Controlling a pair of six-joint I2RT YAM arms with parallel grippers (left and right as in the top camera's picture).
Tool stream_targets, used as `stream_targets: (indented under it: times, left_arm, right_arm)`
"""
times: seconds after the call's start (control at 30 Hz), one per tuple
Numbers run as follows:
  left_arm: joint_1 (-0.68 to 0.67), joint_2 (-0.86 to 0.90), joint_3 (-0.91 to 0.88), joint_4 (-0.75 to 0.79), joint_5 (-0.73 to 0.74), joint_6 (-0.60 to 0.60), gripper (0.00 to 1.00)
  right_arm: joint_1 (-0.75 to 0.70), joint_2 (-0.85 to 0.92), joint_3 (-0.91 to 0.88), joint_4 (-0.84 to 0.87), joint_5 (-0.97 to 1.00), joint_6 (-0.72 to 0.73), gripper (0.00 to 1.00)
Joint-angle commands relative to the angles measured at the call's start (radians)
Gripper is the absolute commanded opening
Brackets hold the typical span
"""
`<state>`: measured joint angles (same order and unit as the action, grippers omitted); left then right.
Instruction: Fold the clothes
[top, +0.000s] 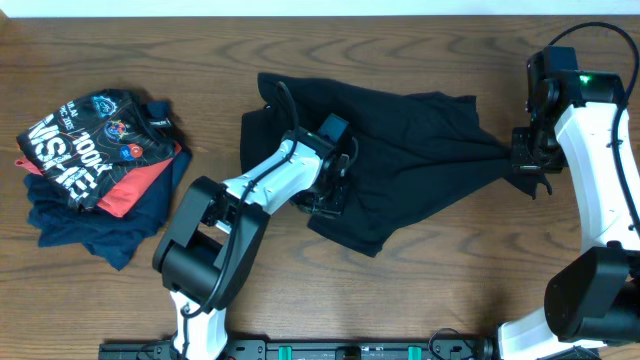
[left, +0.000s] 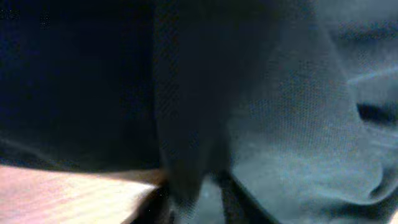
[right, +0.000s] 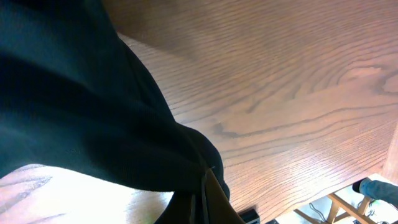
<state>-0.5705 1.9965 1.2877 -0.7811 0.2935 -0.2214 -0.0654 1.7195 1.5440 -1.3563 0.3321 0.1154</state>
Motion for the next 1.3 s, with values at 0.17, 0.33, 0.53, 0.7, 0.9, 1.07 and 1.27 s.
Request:
stream_targets:
  times: [0.17,0.33,0.53,0.7,0.9,1.07,1.27]
  left_arm:
    - [0.011,-0.019,0.004,-0.094,0.063,0.062,0.06]
    - [0.061,-0.182,0.039,-0.203,-0.059,0.073,0.06]
    - [0.187,-0.485,0.087,-0.28,-0.07,0.095,0.06]
    - [0.278,-0.733,0.155,-0.259,-0.058,0.095,0.06]
    - [0.286,-0.97,0.211,-0.187,-0.058,0.093,0.06]
    - [0.286,-1.108,0.257,-0.172,-0.059,0.082,0.06]
    - [0.286,-1.108,0.254,-0.16,-0.06,0.082,0.06]
  right_arm:
    - [-0.006,-0.005,-0.002,0.003,0.008,0.019,0.01]
    - [-0.007,-0.005,-0.002,0.009,-0.018,0.052,0.01]
    - [-0.03,-0.05,0.027,0.04,-0.145,0.064,0.01]
    - [-0.048,-0.153,0.135,0.039,-0.192,0.064,0.01]
    - [-0.048,-0.314,0.294,0.01,-0.259,0.064,0.01]
    - [-0.048,-0.45,0.354,-0.003,-0.261,0.063,0.01]
    - [-0.047,-0.504,0.357,0.01,-0.262,0.005,0.01]
